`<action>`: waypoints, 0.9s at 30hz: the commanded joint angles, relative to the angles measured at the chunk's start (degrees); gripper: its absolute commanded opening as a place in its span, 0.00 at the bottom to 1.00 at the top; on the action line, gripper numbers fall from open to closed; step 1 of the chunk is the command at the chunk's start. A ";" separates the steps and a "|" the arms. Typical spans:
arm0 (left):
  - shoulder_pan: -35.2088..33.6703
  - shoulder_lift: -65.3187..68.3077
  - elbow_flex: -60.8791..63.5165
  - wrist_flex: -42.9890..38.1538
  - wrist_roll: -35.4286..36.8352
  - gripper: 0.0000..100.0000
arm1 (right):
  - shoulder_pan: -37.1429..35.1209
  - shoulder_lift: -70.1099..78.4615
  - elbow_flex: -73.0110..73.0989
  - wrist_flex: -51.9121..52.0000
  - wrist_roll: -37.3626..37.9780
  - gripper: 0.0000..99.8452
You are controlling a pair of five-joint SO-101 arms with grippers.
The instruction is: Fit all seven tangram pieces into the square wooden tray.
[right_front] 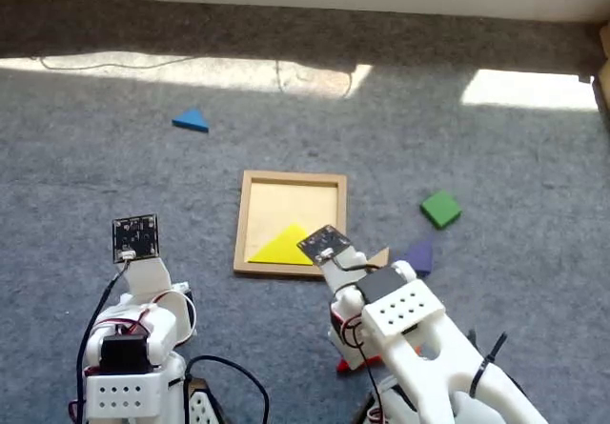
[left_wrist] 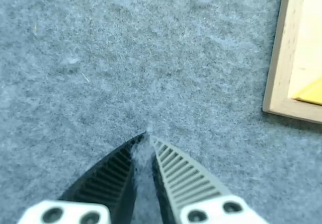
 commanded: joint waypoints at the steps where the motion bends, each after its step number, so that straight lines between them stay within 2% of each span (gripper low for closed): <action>1: 0.84 -0.92 1.10 0.26 -0.44 0.00 | 3.65 -1.63 1.10 -3.03 3.78 0.01; 7: 0.84 -0.92 1.10 0.26 -0.44 0.00 | 11.47 -1.36 1.71 -5.49 10.90 0.01; 16: 0.84 -0.92 1.10 0.26 -0.44 0.00 | 21.58 16.75 0.31 -23.60 11.34 0.01; 27: 0.84 -0.92 1.10 0.26 -0.44 0.00 | 25.36 33.71 -20.09 -26.07 10.90 0.01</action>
